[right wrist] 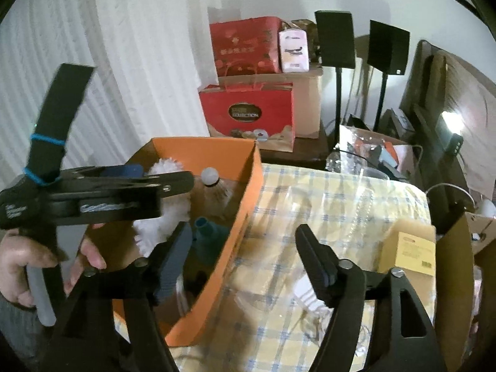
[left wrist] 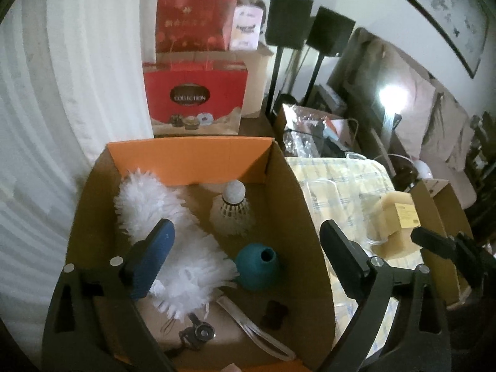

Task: Organize objects
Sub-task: 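Open both tools over the orange box, dropping shuttlecock and blue funnel, then withdraw both tools from the box and reach toward the white earphone case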

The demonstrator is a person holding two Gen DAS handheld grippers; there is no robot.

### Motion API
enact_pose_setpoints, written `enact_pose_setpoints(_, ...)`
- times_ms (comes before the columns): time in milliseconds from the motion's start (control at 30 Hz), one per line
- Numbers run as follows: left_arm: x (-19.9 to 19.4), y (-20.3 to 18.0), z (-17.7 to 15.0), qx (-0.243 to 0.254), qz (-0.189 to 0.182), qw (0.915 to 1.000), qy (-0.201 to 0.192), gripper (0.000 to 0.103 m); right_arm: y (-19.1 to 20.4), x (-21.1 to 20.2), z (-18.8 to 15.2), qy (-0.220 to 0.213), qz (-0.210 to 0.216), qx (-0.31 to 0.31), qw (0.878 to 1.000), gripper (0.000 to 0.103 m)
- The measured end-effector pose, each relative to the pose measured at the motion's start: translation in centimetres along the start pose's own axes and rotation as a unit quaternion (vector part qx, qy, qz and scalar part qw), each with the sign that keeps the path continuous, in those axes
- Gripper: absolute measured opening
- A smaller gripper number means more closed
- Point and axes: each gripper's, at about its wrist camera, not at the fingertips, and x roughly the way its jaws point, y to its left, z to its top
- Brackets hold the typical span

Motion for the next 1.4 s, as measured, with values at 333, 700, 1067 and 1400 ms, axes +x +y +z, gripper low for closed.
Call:
enact_pose_setpoints(333, -3.5, -1.3, -2.4, 0.014, 0.004, 0.9988, -0.048, 0.099, -2.4, -2.2, -0.8, -0.005, -0.007, 0.035, 0.999, 0.087)
enact_pose_setpoints(700, -5.3, -4.2, -4.8, 0.031, 0.000, 0.9979, -0.056, 0.099, -4.6, -4.5, -2.5, -0.012, -0.013, 0.064, 0.998, 0.103)
enact_pose_setpoints(1067, -6.9, -6.3, -6.4, 0.032, -0.035, 0.9975, -0.052, 0.099, -5.8, -6.8, -3.8, -0.018, -0.035, 0.058, 0.998, 0.103)
enact_pose_setpoints(1400, -6.5, -7.5, -8.6, 0.020, -0.075, 0.9963, -0.036, 0.099, -8.6, -8.8, -6.3, -0.017, -0.045, 0.067, 0.997, 0.102)
